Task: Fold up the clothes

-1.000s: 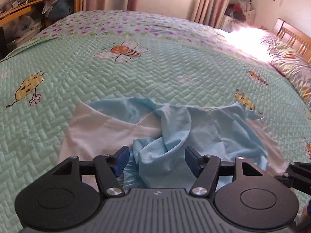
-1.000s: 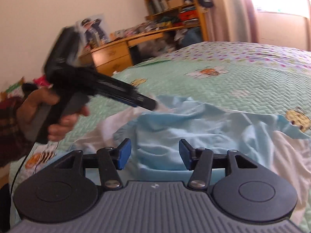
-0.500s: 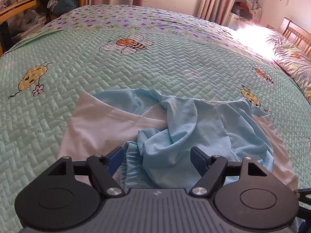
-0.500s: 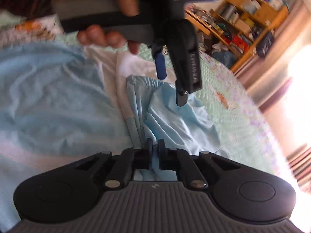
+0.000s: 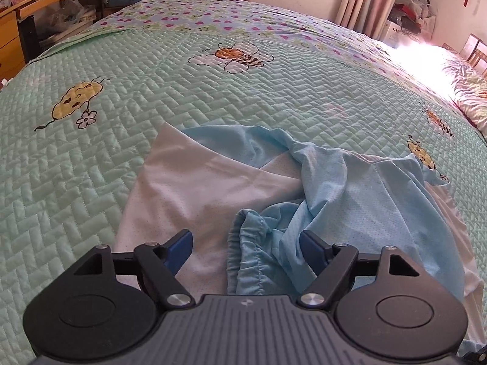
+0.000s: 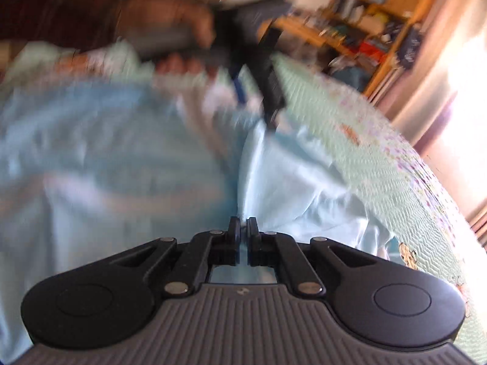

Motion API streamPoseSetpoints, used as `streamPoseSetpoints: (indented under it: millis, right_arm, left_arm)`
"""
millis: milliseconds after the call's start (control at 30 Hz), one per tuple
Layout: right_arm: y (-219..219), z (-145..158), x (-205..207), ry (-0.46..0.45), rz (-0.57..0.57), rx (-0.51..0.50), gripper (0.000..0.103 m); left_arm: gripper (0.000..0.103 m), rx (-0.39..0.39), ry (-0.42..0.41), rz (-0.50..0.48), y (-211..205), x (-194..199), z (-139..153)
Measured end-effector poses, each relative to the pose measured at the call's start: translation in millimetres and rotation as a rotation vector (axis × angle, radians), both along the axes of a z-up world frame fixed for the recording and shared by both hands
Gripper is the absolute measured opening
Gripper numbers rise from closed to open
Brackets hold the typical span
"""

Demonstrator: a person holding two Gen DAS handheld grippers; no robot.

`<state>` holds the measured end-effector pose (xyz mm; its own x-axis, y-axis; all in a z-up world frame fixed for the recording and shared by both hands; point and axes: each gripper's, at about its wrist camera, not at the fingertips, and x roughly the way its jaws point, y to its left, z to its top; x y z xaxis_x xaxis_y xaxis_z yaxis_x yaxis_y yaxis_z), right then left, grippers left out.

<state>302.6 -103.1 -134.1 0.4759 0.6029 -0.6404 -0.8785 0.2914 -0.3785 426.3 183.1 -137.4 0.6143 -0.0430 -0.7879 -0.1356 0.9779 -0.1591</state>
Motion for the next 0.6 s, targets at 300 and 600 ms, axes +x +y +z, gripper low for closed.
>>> streamPoseSetpoints:
  millis: [300,600]
  right_arm:
    - [-33.8,17.7,20.2,0.269,-0.04,0.252,0.034]
    - [-56.0,-21.0,141.3,0.707,-0.592,0.555,0.051]
  left_arm:
    - [0.089,-0.097,-0.124,-0.028,-10.7,-9.9,31.3]
    - [0.08,0.082,0.075,-0.134,-54.9,24.1,-28.1]
